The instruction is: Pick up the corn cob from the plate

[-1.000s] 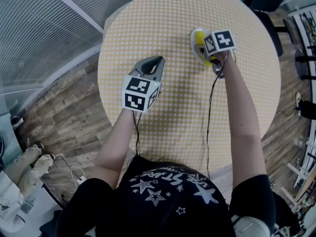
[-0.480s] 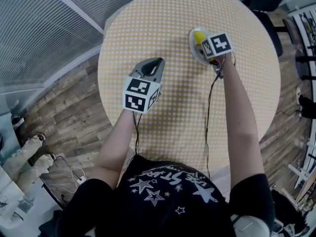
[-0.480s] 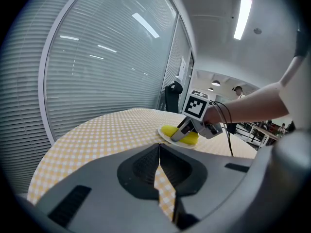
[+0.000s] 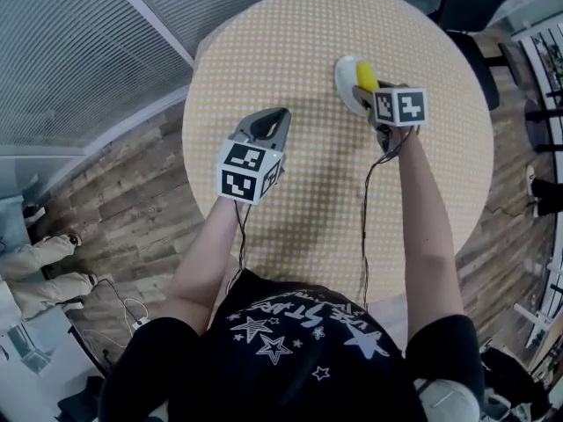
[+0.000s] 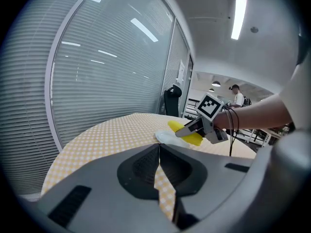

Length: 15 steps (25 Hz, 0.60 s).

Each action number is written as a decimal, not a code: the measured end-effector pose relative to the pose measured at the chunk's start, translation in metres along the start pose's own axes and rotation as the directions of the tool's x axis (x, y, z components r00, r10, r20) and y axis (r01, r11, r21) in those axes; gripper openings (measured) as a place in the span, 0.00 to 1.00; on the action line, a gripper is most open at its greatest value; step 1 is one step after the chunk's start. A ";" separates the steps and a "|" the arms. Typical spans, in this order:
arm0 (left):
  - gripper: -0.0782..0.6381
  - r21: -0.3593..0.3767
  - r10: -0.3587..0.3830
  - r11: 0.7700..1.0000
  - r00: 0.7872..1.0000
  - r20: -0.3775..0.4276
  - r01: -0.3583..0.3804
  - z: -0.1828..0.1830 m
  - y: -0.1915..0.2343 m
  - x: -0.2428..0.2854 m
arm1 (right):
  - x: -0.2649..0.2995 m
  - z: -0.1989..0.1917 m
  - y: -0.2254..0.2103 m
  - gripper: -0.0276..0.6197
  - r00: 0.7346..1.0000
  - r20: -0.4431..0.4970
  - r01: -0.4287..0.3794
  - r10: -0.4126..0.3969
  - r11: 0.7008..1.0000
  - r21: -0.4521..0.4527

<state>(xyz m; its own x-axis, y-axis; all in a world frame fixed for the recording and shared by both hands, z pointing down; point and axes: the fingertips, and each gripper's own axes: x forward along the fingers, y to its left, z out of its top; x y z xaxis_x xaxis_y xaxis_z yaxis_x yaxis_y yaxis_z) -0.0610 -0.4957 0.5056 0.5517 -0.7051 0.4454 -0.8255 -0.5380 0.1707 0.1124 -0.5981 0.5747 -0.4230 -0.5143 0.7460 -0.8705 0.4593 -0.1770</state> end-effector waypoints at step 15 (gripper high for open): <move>0.12 -0.010 0.045 0.999 0.996 0.079 -0.044 0.014 -0.070 -0.083 | -0.156 -0.005 0.097 0.45 0.895 0.367 -0.284 0.253 0.958 0.033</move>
<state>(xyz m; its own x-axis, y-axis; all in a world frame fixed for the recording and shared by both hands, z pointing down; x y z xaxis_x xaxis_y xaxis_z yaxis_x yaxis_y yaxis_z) -0.0480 -0.4058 0.4445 0.5218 -0.7630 0.3815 -0.8502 -0.5017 0.1595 0.0951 -0.4691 0.4444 -0.6910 -0.6104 0.3872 -0.7223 0.5620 -0.4030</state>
